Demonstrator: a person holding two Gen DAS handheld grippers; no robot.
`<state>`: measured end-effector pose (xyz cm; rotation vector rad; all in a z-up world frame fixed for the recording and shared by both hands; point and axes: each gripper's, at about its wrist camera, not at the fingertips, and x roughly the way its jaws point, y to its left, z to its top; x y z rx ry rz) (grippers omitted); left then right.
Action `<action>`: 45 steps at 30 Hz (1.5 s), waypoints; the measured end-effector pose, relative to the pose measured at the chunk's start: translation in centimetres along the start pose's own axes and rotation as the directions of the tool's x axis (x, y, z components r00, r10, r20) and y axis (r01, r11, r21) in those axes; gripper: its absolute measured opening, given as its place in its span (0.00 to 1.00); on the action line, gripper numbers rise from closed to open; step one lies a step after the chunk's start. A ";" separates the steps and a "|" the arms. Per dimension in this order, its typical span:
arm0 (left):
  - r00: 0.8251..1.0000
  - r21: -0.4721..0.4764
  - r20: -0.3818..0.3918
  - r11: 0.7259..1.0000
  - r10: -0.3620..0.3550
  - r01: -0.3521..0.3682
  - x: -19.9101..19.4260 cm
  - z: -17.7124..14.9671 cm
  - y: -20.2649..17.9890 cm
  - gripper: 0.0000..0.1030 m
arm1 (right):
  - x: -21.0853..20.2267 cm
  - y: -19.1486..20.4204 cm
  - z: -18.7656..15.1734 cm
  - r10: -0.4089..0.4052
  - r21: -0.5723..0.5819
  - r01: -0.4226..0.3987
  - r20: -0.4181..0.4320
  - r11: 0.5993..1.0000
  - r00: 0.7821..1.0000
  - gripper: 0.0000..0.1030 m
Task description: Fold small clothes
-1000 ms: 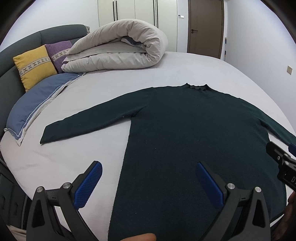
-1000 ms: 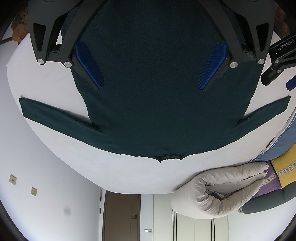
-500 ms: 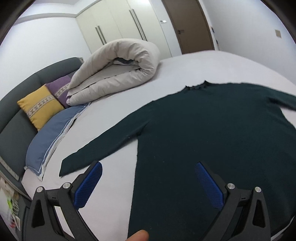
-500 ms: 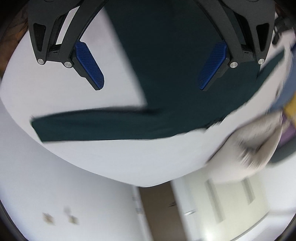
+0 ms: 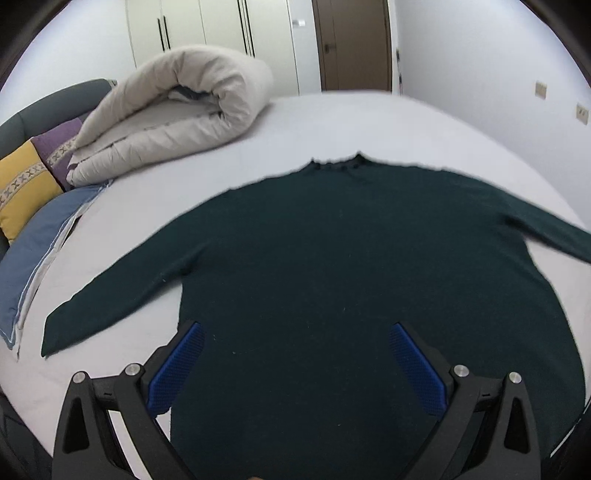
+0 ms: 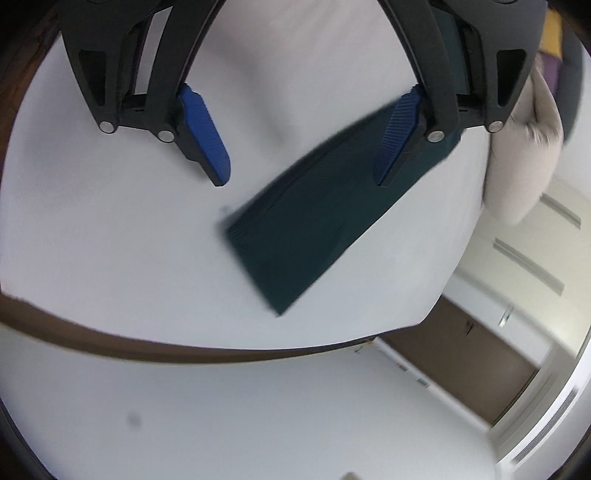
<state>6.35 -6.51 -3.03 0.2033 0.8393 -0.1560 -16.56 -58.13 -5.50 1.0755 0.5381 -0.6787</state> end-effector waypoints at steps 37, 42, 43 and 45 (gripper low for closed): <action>0.869 -0.373 0.065 0.795 -0.491 0.478 8.2 5.3 5.1 0.89 | 5.1 28.2 -23.4 0.157 -0.544 -0.474 -0.527 0.692 0.835 0.14; 0.844 -0.412 0.052 0.759 -0.533 0.504 9.8 5.4 4.2 0.88 | 5.5 23.6 -26.8 0.149 -0.504 -0.508 -0.592 0.698 0.792 0.45; 0.838 -0.418 0.048 0.751 -0.543 0.511 10.2 5.5 3.8 0.88 | 5.1 22.9 -28.0 0.167 -0.491 -0.519 -0.594 0.700 0.787 0.50; 0.830 -0.425 0.041 0.742 -0.556 0.518 10.9 5.8 3.0 0.88 | 5.5 21.0 -29.1 0.196 -0.483 -0.534 -0.586 0.694 0.786 0.54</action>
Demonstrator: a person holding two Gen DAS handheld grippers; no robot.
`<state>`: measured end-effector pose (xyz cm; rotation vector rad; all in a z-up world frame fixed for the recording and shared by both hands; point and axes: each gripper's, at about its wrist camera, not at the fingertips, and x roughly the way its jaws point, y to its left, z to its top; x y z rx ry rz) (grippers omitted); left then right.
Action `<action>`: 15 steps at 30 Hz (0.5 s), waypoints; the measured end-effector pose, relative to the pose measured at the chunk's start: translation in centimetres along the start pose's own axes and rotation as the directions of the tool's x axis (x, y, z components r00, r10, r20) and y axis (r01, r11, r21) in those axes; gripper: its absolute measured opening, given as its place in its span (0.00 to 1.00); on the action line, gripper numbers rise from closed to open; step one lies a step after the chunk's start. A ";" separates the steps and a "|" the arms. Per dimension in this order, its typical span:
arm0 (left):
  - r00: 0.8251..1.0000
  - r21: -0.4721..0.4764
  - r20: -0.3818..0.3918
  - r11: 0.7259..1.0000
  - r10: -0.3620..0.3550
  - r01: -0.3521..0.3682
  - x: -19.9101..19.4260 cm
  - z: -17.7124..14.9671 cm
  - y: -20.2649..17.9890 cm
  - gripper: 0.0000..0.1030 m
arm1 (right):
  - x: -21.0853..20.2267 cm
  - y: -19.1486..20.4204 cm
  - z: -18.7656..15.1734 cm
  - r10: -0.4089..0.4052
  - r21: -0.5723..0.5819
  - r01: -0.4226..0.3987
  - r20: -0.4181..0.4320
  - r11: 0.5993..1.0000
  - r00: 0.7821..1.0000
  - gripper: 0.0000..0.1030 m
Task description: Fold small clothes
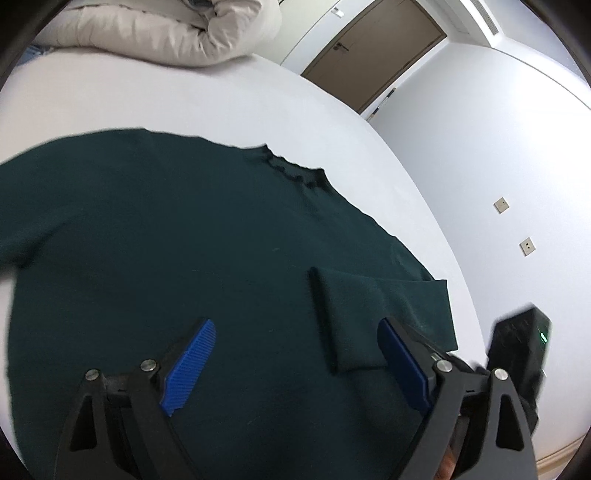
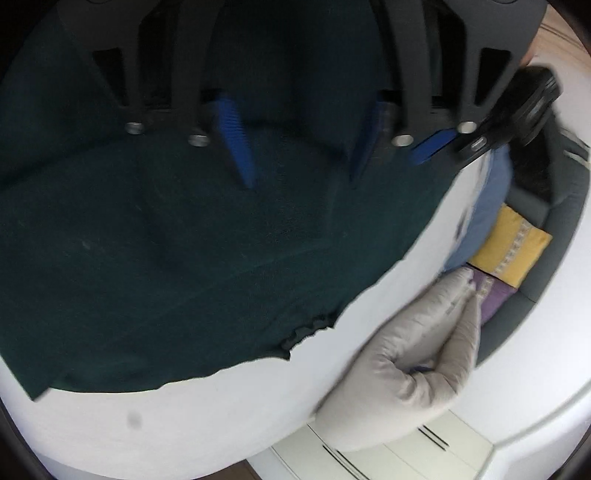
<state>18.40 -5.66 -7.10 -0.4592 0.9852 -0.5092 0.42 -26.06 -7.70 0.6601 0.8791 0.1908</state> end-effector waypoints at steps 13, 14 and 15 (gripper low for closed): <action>0.992 0.107 -0.119 0.994 0.049 -0.036 8.9 0.9 -5.1 0.44 | -9.5 -5.3 1.3 -0.053 0.123 0.039 0.119 0.992 0.991 0.54; 0.991 0.123 -0.123 0.991 0.060 -0.045 9.2 0.9 -5.4 0.42 | -10.0 -5.9 1.2 -0.057 0.135 0.041 0.120 0.990 0.991 0.54; 0.990 0.129 -0.123 0.990 0.063 -0.047 9.6 0.9 -5.3 0.36 | -10.2 -6.2 1.1 -0.064 0.143 0.046 0.121 0.989 0.991 0.54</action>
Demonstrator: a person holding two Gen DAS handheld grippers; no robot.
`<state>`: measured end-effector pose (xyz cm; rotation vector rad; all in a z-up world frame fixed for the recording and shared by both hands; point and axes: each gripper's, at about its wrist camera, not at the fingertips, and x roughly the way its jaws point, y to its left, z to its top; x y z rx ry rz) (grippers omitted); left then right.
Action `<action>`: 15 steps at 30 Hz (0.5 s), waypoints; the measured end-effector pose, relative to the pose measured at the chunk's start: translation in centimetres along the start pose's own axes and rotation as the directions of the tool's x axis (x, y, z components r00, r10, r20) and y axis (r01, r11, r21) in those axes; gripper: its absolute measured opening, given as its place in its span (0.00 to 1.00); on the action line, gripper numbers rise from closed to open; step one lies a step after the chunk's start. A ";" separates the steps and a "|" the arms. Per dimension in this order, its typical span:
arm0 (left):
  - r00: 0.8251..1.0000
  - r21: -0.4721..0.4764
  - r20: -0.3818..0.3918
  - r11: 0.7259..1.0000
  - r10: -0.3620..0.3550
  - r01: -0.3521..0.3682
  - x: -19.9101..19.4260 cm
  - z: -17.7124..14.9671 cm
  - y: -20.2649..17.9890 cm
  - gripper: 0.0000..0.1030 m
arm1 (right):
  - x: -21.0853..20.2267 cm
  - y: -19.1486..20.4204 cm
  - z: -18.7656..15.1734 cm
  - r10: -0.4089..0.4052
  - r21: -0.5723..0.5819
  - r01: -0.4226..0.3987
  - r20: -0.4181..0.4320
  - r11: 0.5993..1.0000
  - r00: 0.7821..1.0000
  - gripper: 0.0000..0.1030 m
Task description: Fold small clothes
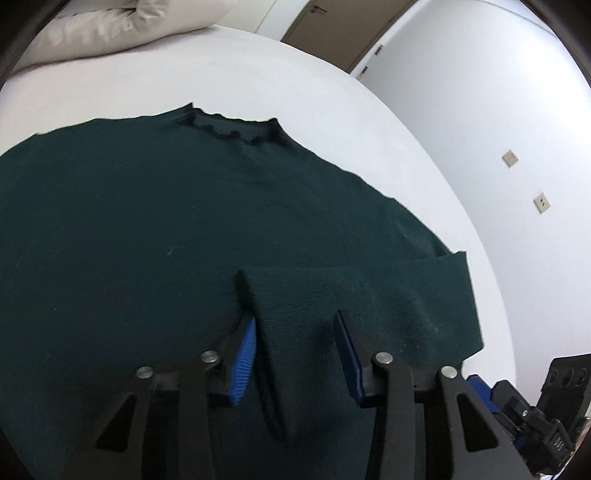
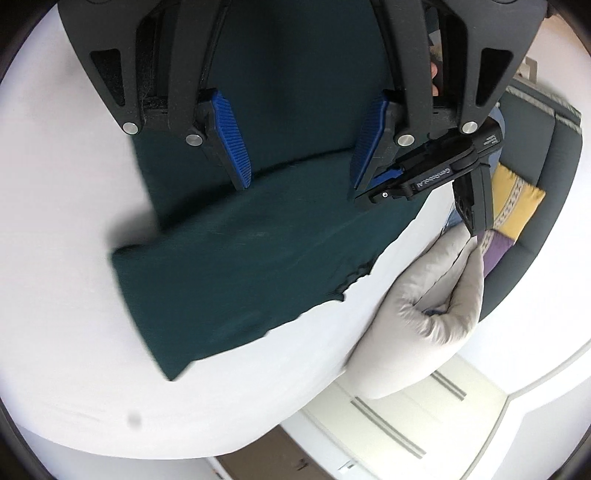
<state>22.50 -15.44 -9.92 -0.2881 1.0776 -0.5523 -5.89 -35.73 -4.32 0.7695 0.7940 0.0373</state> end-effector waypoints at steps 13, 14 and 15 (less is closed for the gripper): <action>0.999 0.057 0.038 0.998 0.027 -0.029 -0.8 0.2 -0.6 0.09 | 0.1 -2.7 0.2 -0.019 0.025 0.019 -0.009 0.999 1.000 0.54; 0.999 0.055 0.048 0.998 0.026 -0.029 -1.1 0.4 -0.5 0.08 | 0.0 -2.9 0.5 -0.022 0.025 0.023 -0.006 0.999 1.000 0.54; 0.997 0.050 0.066 0.998 0.030 -0.033 -1.8 0.7 -0.2 0.08 | -0.2 -3.1 0.8 -0.028 0.026 0.028 -0.001 0.999 1.000 0.54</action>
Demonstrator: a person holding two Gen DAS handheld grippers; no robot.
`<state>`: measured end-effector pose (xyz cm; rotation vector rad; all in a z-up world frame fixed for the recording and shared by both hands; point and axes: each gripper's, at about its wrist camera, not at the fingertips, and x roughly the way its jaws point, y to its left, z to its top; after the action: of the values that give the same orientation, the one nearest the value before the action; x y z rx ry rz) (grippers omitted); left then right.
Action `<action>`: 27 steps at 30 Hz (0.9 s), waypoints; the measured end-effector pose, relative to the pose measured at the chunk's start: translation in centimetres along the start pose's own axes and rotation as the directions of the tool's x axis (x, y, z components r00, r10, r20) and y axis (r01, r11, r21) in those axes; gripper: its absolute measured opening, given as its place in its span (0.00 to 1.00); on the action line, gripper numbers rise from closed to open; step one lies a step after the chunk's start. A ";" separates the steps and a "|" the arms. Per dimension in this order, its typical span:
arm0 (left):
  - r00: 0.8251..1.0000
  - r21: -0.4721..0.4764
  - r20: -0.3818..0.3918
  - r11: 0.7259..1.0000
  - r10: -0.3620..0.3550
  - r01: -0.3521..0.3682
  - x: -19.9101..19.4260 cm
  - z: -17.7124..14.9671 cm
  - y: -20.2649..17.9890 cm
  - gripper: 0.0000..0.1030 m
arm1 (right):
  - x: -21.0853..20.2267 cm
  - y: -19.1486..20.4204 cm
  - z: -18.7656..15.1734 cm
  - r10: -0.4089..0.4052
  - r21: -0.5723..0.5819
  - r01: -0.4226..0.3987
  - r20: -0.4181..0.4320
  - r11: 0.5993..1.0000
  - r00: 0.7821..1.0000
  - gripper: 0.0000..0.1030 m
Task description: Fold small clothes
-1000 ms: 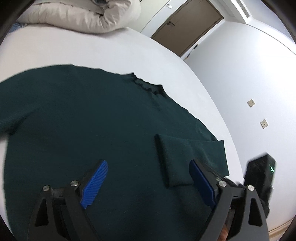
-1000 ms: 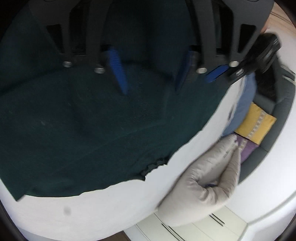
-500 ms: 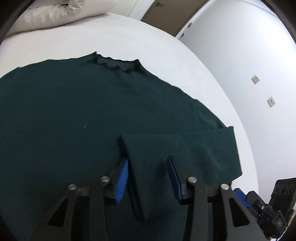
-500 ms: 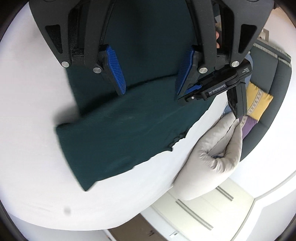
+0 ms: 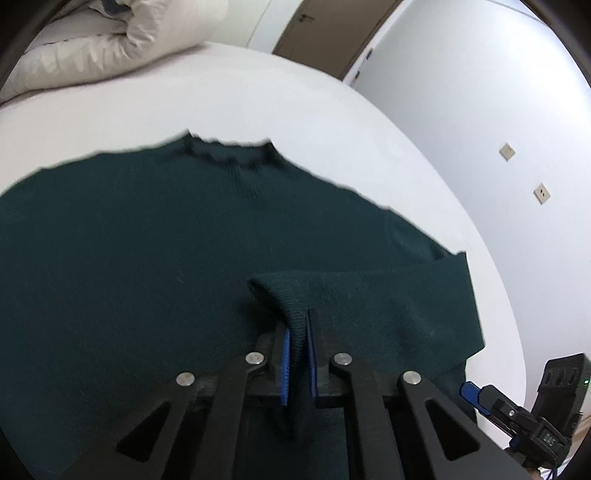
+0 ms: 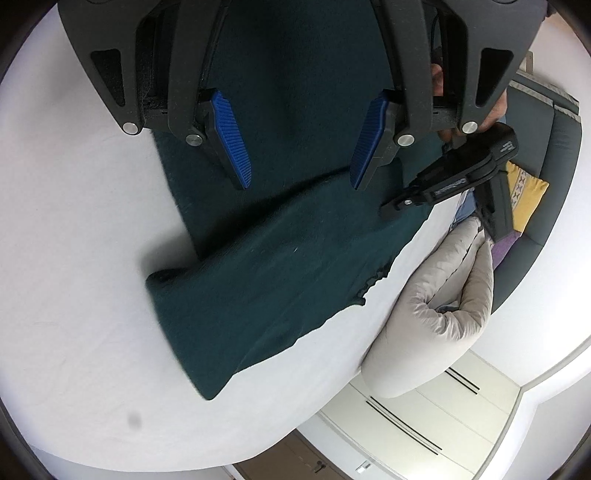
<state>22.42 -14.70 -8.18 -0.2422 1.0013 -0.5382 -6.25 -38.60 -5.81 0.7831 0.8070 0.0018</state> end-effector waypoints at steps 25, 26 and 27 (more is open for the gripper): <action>0.984 -0.076 0.115 0.989 0.138 -0.130 -2.5 1.4 9.9 0.08 | 8.2 -2.1 16.6 -0.228 -0.007 0.228 0.010 0.974 0.974 0.54; 0.984 -0.076 0.113 0.989 0.138 -0.130 -2.4 1.3 9.9 0.08 | 9.1 -2.2 17.0 -0.228 -0.011 0.228 -0.011 0.974 0.974 0.54; 0.984 -0.073 0.115 0.989 0.138 -0.130 -2.5 1.2 9.8 0.08 | 10.0 -2.3 17.3 -0.242 -0.021 0.242 -0.030 0.970 0.970 0.51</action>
<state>25.51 -5.17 -9.97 -0.2602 0.9120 -0.3646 11.37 -48.26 -6.28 0.6654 0.9280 -0.1966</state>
